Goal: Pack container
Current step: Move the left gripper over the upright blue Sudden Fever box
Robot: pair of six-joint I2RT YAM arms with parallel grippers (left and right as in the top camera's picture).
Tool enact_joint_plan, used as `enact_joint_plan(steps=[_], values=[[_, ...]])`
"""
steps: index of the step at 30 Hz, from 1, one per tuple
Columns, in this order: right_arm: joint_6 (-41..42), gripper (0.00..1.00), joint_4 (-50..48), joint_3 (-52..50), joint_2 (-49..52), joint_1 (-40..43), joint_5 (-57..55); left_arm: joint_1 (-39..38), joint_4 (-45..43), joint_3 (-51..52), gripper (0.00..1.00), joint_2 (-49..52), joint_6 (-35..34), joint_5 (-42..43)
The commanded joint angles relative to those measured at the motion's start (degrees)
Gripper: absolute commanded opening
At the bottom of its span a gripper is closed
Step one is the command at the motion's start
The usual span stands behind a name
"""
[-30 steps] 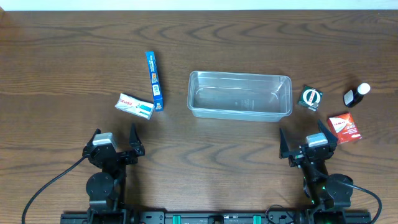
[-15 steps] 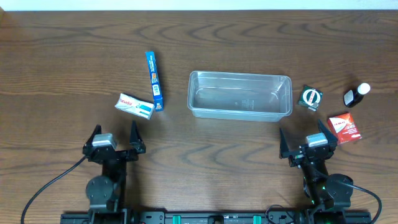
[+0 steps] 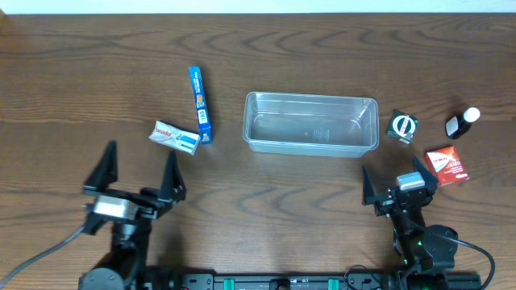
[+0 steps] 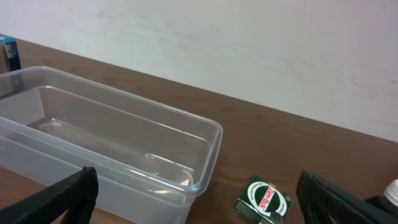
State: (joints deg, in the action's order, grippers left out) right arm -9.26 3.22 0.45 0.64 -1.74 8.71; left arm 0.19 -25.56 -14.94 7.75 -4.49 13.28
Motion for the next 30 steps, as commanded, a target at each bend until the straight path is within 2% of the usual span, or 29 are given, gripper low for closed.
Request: enact_joint_plan(steps=[1, 7, 15, 18, 22, 30], values=[[0.4, 0.99, 0.2, -0.1, -0.3, -0.5, -0.4, -0.2, 3.1, -10.8, 0.98, 7.6, -0.2, 1.7], [0.4, 0.99, 0.2, -0.1, -0.3, -0.5, -0.3, -0.2, 20.5, -34.2, 0.98, 27.7, 1.5, 12.9], [0.4, 0.99, 0.2, -0.1, -0.3, -0.5, -0.3, -0.3, 58.6, -68.4, 0.98, 55.7, 5.4, 13.1], [0.4, 0.99, 0.2, -0.1, -0.3, -0.5, -0.3, -0.3, 68.7, -76.9, 0.98, 64.8, 5.6, 13.1], [0.4, 0.99, 0.2, -0.1, -0.2, -0.5, -0.3, -1.6, 74.7, -81.4, 0.98, 74.2, 5.6, 13.0], [0.4, 0.99, 0.3, -0.1, -0.2, -0.5, -0.3, -1.9, 74.6, -81.3, 0.98, 86.8, 5.8, 13.1]])
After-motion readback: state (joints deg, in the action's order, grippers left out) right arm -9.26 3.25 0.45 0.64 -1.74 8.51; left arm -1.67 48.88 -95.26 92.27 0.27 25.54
